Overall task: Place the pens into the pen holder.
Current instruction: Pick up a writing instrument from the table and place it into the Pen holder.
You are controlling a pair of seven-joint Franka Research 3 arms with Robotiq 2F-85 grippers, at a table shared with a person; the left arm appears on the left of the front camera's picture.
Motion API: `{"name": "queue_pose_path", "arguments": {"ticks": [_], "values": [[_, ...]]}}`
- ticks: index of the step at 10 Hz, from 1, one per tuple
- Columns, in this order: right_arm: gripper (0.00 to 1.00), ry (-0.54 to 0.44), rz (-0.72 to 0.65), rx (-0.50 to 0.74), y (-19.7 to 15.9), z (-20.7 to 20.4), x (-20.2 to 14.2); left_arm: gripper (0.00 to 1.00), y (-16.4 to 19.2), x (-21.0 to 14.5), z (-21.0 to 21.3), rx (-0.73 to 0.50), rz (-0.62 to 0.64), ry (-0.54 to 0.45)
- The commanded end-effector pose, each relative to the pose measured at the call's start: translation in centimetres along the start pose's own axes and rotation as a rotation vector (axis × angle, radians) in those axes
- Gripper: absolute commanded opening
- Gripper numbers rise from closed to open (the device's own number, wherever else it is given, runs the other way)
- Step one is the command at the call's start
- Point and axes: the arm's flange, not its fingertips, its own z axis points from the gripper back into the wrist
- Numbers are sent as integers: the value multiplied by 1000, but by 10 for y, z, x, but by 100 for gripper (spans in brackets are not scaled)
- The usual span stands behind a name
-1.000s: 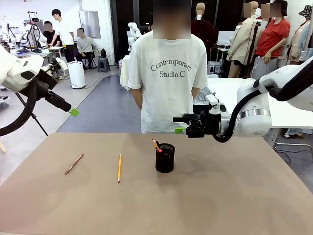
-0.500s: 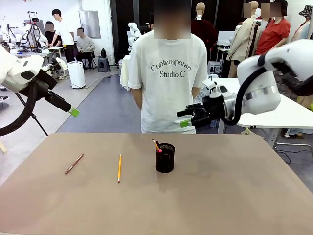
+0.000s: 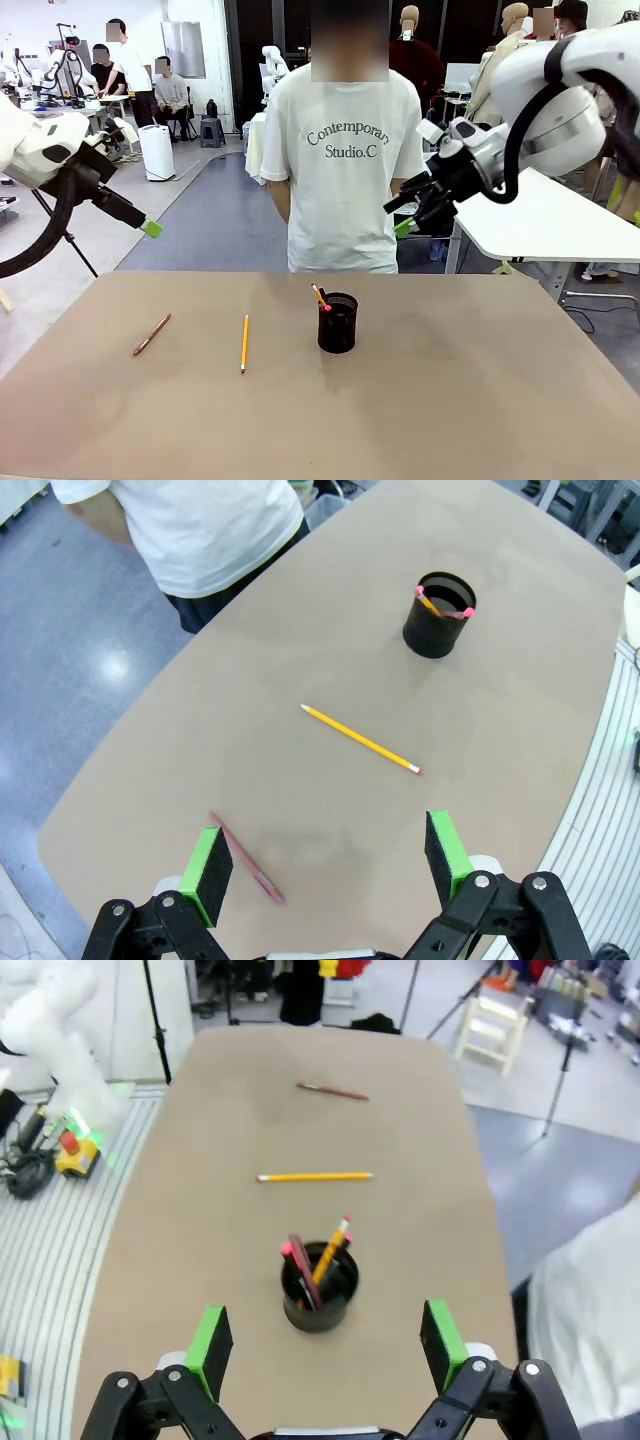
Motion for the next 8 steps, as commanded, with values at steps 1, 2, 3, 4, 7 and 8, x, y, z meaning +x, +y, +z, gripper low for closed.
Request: {"name": "queue_pose_path", "arguments": {"ticks": [1, 2, 3, 4, 7, 8], "values": [[100, 25, -17, -73, -4, 27, -10, 100, -1, -1, 1, -1, -1, -8], [100, 21, -40, -113, 2, 44, -22, 100, -1, -1, 1, -1, -1, -8], [100, 12, -66, -141, 1, 61, -37, 100, -1, -1, 1, -1, -1, -8], [100, 2, -89, -172, 1, 78, -56, 100, -1, -1, 1, -1, -1, -8], [100, -22, -135, -194, 3, 108, -91, 100, -1, -1, 1, -1, -1, -8], [100, -21, -135, -180, 5, 104, -100, 100, -1, -1, 1, -1, -1, -8]]}}
